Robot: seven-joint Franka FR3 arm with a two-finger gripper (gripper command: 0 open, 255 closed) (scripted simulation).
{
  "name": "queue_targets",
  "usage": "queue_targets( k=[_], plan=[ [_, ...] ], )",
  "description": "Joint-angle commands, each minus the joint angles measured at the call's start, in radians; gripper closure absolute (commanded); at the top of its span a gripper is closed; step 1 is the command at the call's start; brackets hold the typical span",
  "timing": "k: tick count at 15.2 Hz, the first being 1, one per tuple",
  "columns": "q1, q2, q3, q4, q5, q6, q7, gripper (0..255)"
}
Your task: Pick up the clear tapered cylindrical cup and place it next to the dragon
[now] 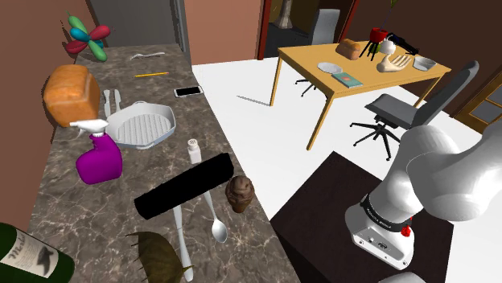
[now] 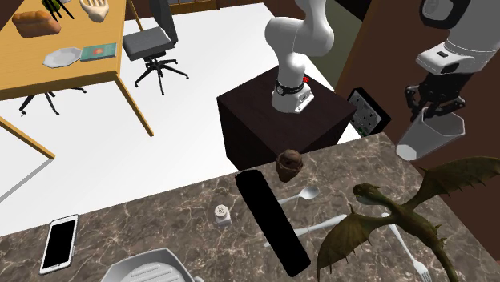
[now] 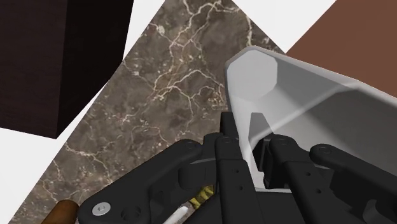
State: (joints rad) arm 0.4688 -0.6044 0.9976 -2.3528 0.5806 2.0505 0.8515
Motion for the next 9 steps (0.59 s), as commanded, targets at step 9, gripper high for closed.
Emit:
queue_targets(
  k=[9],
  plan=[
    [-0.032, 0.056, 0.097, -0.083, 0.029, 0.149, -0.009, 255]
  ],
)
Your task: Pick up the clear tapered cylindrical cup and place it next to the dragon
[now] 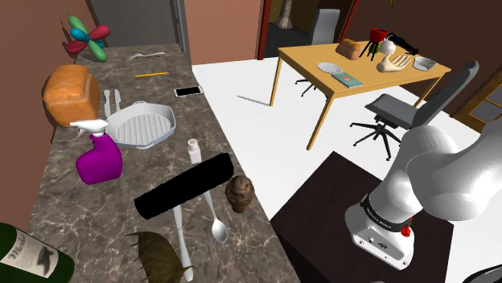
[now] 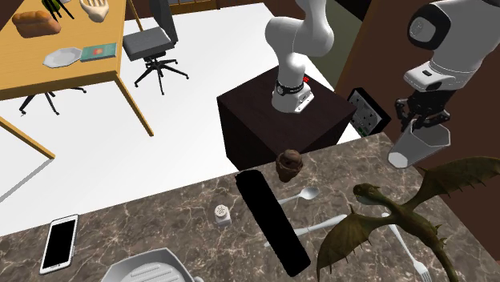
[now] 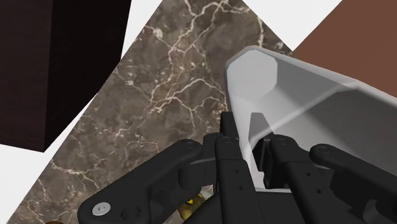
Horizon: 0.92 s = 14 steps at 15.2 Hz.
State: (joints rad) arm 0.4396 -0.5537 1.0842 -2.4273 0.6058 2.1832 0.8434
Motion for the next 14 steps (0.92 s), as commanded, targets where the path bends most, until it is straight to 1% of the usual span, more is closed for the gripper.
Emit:
queue_targets(
  k=[1, 8, 9, 14],
  plan=[
    [-0.003, 0.005, 0.010, -0.009, 0.004, 0.016, -0.001, 255],
    [-0.003, 0.005, 0.010, -0.009, 0.004, 0.016, -0.001, 255],
    [-0.003, 0.005, 0.010, -0.008, 0.003, 0.016, -0.001, 0],
    [-0.003, 0.006, 0.010, -0.008, 0.003, 0.016, -0.001, 0]
  ],
)
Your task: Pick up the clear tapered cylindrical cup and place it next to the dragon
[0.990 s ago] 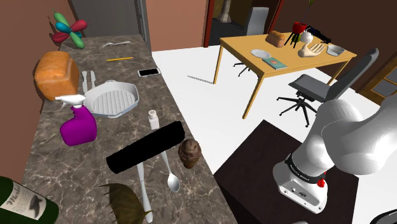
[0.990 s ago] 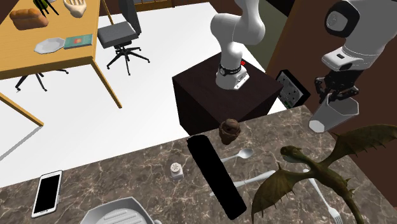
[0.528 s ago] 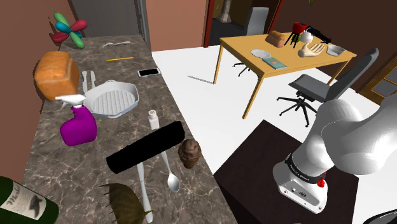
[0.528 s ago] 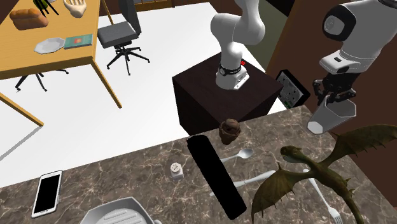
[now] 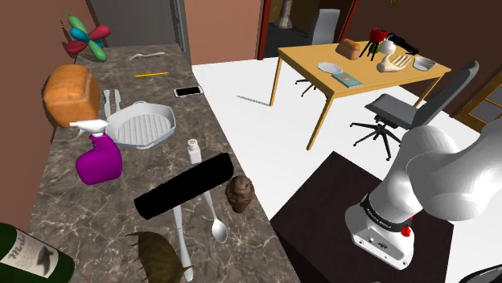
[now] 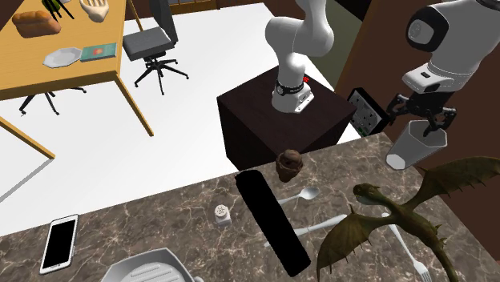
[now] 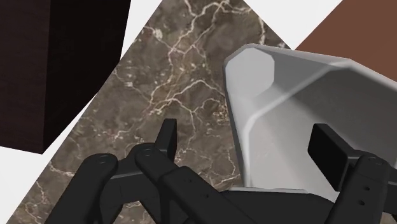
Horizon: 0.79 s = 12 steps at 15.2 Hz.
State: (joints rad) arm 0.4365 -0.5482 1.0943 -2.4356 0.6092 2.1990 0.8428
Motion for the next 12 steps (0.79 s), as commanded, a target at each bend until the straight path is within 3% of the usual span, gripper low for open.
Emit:
queue_targets(
  k=[1, 4, 12],
  plan=[
    [0.017, -0.022, -0.033, 0.014, -0.003, -0.040, -0.001, 0],
    [0.050, -0.072, -0.112, 0.059, -0.019, -0.145, -0.001, 0],
    [0.050, -0.072, -0.112, 0.059, -0.019, -0.145, -0.001, 0]
  ],
)
